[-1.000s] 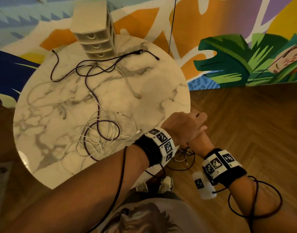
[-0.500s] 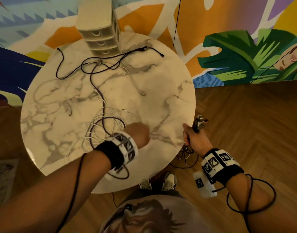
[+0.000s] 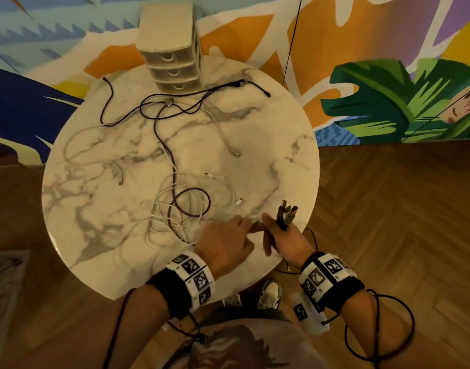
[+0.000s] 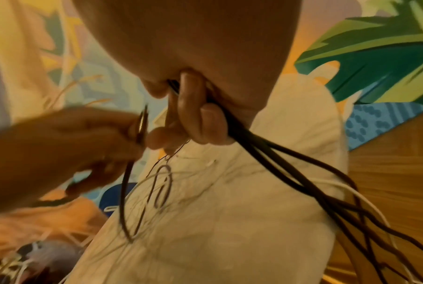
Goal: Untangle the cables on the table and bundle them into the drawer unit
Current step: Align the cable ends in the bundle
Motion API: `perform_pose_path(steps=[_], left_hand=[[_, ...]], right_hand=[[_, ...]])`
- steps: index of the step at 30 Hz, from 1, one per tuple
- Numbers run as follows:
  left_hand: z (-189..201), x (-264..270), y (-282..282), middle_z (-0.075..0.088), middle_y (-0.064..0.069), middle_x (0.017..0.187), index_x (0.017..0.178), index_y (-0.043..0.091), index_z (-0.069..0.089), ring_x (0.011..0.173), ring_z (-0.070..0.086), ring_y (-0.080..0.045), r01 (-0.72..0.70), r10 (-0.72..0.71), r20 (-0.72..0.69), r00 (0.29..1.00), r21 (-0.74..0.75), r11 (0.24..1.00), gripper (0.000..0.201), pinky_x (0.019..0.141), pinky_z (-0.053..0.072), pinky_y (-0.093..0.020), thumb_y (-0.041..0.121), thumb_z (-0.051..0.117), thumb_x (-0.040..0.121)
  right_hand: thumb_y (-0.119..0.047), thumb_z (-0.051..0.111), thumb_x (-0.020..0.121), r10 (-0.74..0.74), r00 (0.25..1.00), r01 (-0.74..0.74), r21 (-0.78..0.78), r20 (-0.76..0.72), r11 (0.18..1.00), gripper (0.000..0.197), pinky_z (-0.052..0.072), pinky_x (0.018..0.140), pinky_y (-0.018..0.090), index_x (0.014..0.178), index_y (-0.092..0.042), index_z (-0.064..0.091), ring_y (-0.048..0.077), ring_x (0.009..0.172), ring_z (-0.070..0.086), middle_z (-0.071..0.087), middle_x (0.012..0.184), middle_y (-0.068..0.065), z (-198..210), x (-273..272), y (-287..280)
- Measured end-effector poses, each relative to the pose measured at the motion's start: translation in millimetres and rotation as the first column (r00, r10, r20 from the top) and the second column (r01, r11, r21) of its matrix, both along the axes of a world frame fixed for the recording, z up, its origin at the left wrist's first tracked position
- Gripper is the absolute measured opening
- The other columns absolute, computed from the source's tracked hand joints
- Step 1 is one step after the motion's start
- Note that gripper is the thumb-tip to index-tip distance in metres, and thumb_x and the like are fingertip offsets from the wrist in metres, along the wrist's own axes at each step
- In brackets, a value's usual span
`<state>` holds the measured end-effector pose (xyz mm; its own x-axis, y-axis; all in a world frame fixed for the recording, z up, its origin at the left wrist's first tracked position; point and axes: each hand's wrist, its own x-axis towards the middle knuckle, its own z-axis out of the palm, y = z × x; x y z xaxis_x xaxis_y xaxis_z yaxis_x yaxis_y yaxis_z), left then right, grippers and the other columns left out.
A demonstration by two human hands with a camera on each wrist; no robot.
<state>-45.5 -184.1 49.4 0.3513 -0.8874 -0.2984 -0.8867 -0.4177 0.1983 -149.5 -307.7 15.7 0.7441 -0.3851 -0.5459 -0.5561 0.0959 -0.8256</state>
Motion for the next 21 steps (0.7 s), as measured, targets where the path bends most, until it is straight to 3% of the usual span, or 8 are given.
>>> perform_pose_path(steps=[2,4,7,10,13,15,18,21], left_hand=[[6,-9,-7,0.053,0.001,0.106,0.11,0.019,0.047,0.078,0.059,-0.022,-0.04,0.04,-0.013,0.999,-0.068,0.997,0.026,0.058,0.03,-0.03,0.036,0.038,0.093],[6,-11,-9,0.057,0.001,0.109,0.116,0.019,0.045,0.08,0.061,-0.023,-0.114,0.105,-0.097,0.99,-0.092,0.989,0.029,0.058,0.034,-0.031,0.036,0.038,0.094],[3,-7,-7,0.062,-0.001,0.111,0.122,0.02,0.043,0.084,0.063,-0.026,-0.136,0.115,-0.205,0.972,-0.088,0.987,0.033,0.063,0.041,-0.032,0.035,0.042,0.093],[-10,-4,-3,0.061,0.0,0.104,0.115,0.02,0.048,0.087,0.06,-0.022,-0.22,0.189,-0.294,0.937,-0.077,0.972,0.024,0.066,0.041,-0.031,0.032,0.043,0.094],[-41,-1,23,0.053,-0.002,0.106,0.105,0.016,0.05,0.092,0.057,-0.022,-0.293,0.284,-0.369,0.885,0.033,0.956,0.019,0.077,0.045,-0.035,0.03,0.045,0.095],[-63,11,50,0.054,-0.007,0.113,0.108,0.012,0.054,0.101,0.057,-0.027,-0.37,0.364,-0.395,0.843,0.064,0.927,0.02,0.087,0.045,-0.037,0.024,0.045,0.095],[-71,57,75,0.061,-0.02,0.108,0.106,0.001,0.061,0.101,0.058,-0.036,-0.539,0.492,-0.332,0.805,-0.064,0.84,0.02,0.09,0.045,-0.039,0.012,0.05,0.092],[-47,108,63,0.06,-0.027,0.099,0.097,-0.003,0.062,0.094,0.056,-0.041,-0.542,0.526,-0.143,0.838,-0.312,0.78,0.018,0.084,0.045,-0.044,0.011,0.052,0.09]], right_hand=[[-0.06,0.033,0.091,0.011,0.999,-0.011,-0.02,0.036,1.0,0.072,0.032,0.056,0.024,0.063,-0.002,0.063,0.008,0.039,0.038,0.05,0.051,0.017,5,5,7],[-0.057,0.037,0.089,-0.061,0.994,0.06,0.011,0.089,0.998,0.066,0.031,0.053,0.024,0.059,-0.003,0.058,0.006,0.037,0.036,0.045,0.047,0.01,16,8,8],[-0.028,0.04,0.1,-0.128,0.978,0.123,0.044,0.162,0.991,0.036,0.036,0.05,0.013,0.085,-0.009,0.066,-0.002,0.04,0.046,0.051,0.042,-0.008,25,11,10],[-0.03,0.041,0.1,-0.123,0.981,0.133,-0.056,0.148,0.99,0.047,0.035,0.057,0.02,0.078,0.005,0.063,0.003,0.041,0.045,0.053,0.044,-0.002,17,16,12],[-0.032,0.039,0.101,-0.242,0.964,0.252,-0.088,0.111,0.964,0.048,0.036,0.048,0.017,0.077,0.001,0.064,0.008,0.037,0.041,0.051,0.039,-0.004,17,20,-2],[-0.032,0.038,0.102,-0.349,0.927,0.363,-0.092,0.139,0.927,0.048,0.033,0.044,0.021,0.07,-0.005,0.062,0.011,0.037,0.039,0.051,0.039,-0.005,23,22,-19],[-0.031,0.038,0.102,-0.521,0.824,0.545,-0.064,0.222,0.836,0.047,0.027,0.04,0.021,0.068,-0.005,0.057,0.01,0.034,0.036,0.048,0.038,-0.004,34,18,-52],[-0.038,0.038,0.101,-0.573,0.778,0.614,-0.118,0.257,0.78,0.049,0.027,0.039,0.021,0.064,-0.011,0.058,0.01,0.035,0.035,0.044,0.036,-0.003,38,14,-75]])
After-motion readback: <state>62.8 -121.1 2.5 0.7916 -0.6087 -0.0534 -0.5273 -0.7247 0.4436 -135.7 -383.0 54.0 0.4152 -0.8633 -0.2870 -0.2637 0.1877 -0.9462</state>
